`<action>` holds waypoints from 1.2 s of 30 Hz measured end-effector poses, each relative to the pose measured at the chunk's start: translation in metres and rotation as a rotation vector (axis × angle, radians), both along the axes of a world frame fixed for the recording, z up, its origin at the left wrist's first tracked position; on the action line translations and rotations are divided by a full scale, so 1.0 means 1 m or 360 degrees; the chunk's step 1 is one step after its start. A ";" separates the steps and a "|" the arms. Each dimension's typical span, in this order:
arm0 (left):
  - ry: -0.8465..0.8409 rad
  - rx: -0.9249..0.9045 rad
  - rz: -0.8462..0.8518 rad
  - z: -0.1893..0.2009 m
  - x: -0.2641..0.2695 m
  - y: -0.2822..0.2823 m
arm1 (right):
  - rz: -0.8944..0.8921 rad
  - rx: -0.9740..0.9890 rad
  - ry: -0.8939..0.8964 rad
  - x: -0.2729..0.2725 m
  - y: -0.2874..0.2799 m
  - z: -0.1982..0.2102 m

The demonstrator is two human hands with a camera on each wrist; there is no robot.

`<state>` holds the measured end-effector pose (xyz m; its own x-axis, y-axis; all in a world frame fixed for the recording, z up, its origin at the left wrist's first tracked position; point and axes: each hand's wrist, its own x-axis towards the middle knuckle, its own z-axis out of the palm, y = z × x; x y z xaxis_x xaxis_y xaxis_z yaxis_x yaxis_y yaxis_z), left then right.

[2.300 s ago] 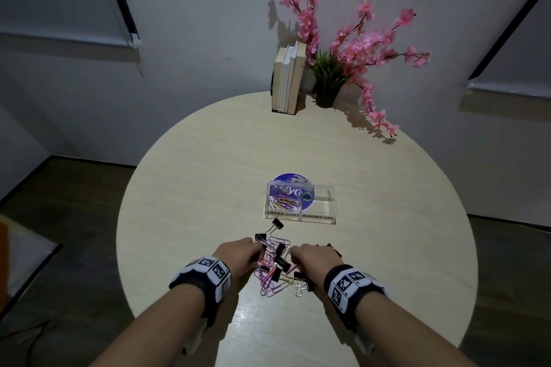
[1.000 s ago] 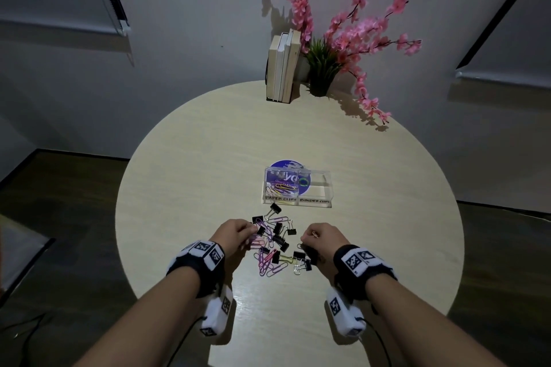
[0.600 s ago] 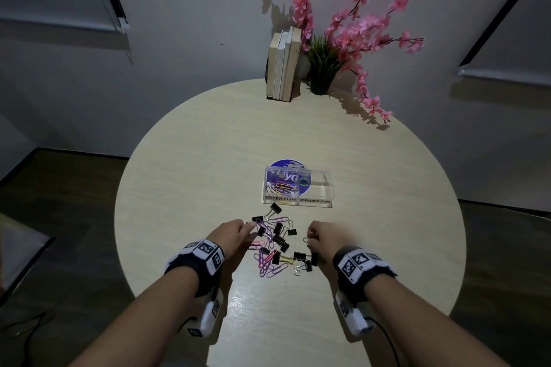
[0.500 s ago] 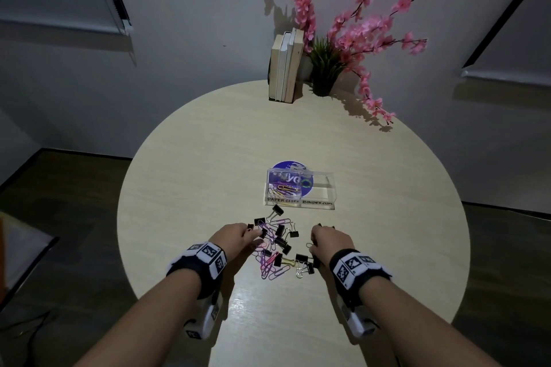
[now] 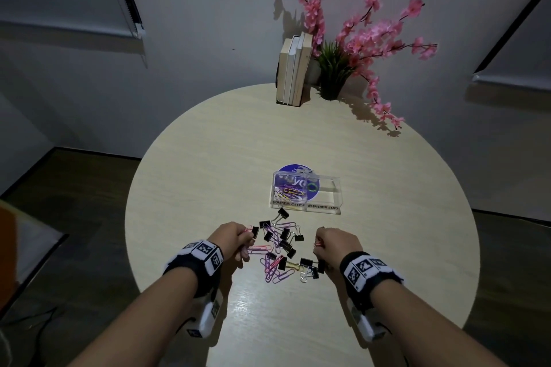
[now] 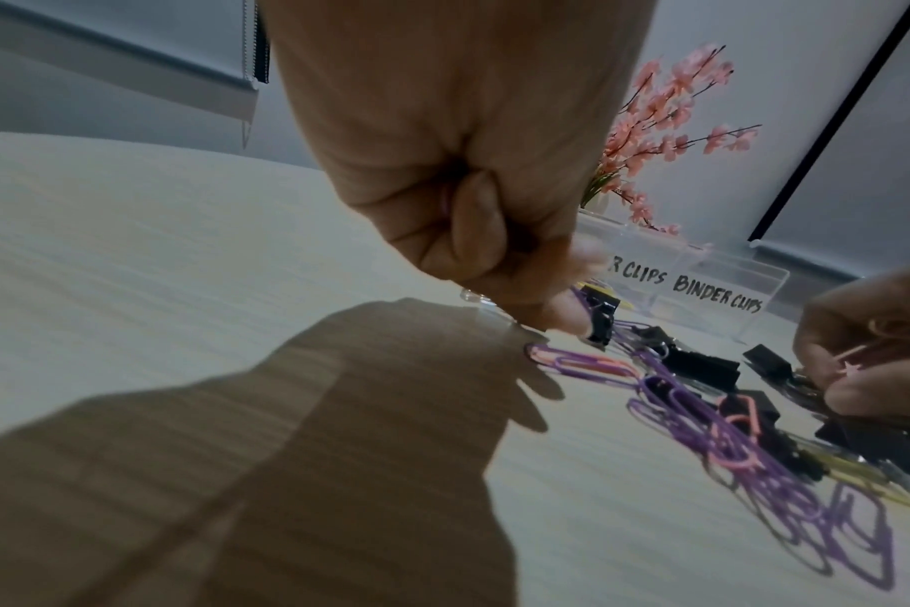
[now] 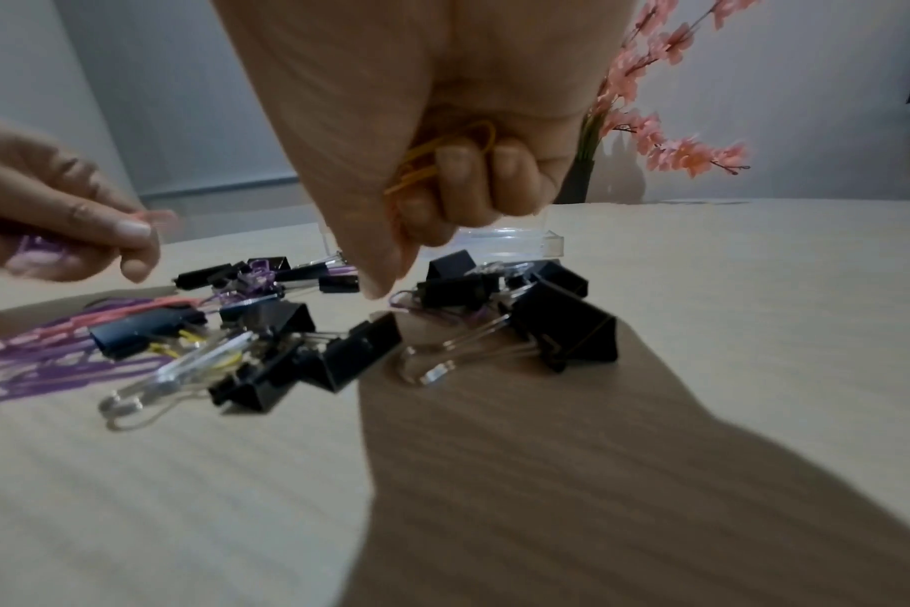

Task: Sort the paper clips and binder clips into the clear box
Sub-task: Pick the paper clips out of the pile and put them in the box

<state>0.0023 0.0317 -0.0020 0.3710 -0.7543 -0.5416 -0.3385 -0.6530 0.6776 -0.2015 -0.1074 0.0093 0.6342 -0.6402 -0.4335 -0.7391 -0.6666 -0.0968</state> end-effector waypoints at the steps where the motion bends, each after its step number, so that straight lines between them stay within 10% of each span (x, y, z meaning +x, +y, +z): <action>1: 0.0047 -0.0008 0.0035 0.000 0.000 0.001 | -0.0026 0.0018 0.0031 -0.001 -0.001 0.000; 14: -0.0454 0.0231 -0.0209 0.019 -0.012 -0.001 | 0.0149 0.0072 -0.0050 0.009 0.000 -0.004; 25: -0.0029 -0.0098 0.0125 0.000 -0.008 0.006 | -0.0020 0.0109 0.0105 0.015 -0.004 -0.007; 36: -0.0254 0.0097 -0.0249 0.004 0.000 0.005 | 0.0283 0.0031 -0.0062 0.045 0.000 -0.009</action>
<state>0.0021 0.0368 0.0021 0.3365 -0.7771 -0.5318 -0.5387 -0.6221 0.5682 -0.1567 -0.1070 0.0002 0.7532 -0.5082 -0.4176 -0.6053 -0.7841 -0.1375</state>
